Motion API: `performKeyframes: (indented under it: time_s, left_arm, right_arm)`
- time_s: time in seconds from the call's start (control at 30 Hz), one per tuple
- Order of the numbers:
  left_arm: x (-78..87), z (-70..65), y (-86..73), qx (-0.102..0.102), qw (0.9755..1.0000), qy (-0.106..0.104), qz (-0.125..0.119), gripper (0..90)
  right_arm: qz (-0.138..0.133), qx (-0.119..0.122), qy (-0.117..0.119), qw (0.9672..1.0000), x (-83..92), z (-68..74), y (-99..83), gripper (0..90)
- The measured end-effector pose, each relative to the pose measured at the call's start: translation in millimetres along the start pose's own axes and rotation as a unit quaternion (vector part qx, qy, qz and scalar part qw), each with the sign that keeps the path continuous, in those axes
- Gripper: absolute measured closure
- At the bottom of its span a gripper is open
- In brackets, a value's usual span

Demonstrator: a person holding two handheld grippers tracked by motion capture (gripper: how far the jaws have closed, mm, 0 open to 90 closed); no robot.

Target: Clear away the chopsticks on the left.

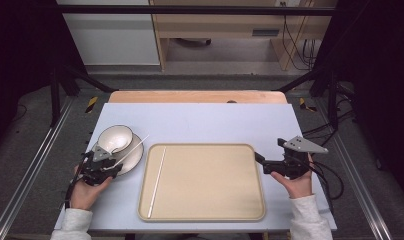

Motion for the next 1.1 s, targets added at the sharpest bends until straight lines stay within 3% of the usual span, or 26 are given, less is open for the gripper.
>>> performKeyframes:
  time_s: [0.47,0.87,1.1]
  left_arm:
    - [-4.0,-2.0,1.8,-0.01,0.9998,-0.003,0.018,80.6]
    - [-3.1,-6.9,4.3,-0.004,0.9997,-0.014,0.02,83.9]
    - [5.1,-11.7,10.7,0.0,0.9998,-0.018,0.007,84.1]
  right_arm:
    - [0.002,0.0,0.0,1.0,-1.8,0.8,-0.8,4.8]
    - [0.004,0.003,0.001,1.0,-2.6,0.9,-1.4,4.8]
    - [0.002,0.0,0.0,1.0,-1.5,0.6,-0.8,4.8]
Point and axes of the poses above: each handheld gripper's, and its own axes: x roughly backward along the jaws, y roughly out of its top, z roughly to its left, the point moved 5 cm from there along -x, roughly forward along the jaws, and after that the axes turned 8 degrees about -x, right-handed, at the moved point
